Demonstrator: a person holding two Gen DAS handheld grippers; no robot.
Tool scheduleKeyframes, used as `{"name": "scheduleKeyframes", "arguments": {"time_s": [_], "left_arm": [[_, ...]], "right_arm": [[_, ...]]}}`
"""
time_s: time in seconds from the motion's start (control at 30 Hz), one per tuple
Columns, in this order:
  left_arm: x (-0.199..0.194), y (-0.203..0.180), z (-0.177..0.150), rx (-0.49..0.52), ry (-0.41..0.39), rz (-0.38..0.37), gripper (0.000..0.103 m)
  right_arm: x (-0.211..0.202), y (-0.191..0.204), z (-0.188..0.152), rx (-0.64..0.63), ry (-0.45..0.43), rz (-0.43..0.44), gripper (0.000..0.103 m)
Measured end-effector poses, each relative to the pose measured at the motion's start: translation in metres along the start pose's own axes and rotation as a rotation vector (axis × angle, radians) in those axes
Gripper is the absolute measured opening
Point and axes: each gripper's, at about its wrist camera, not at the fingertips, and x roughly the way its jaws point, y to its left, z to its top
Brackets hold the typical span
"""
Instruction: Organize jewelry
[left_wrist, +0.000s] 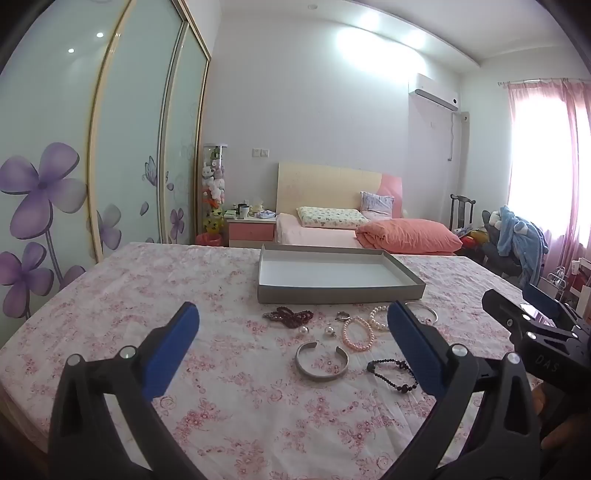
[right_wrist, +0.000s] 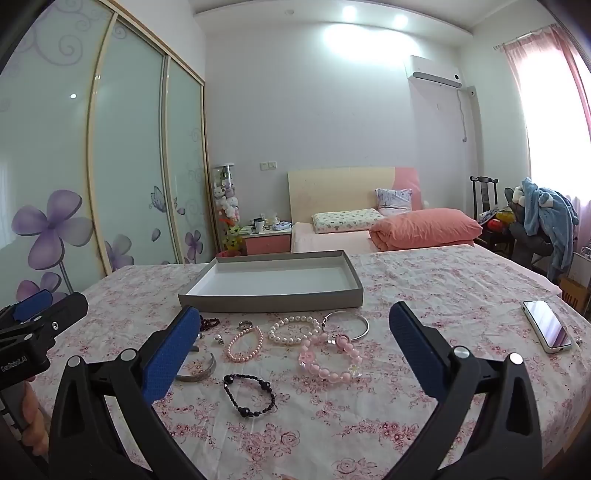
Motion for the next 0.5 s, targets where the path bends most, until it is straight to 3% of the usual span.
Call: {"name": "scheduleKeyframes", "arguments": {"time_s": [0.5], "left_arm": [[0.0003,0.0000,0.0000,-0.002,0.007,0.000,0.099]], "right_arm": [[0.0015,-0.0003,-0.0014,0.002,0.007,0.000,0.101]]}}
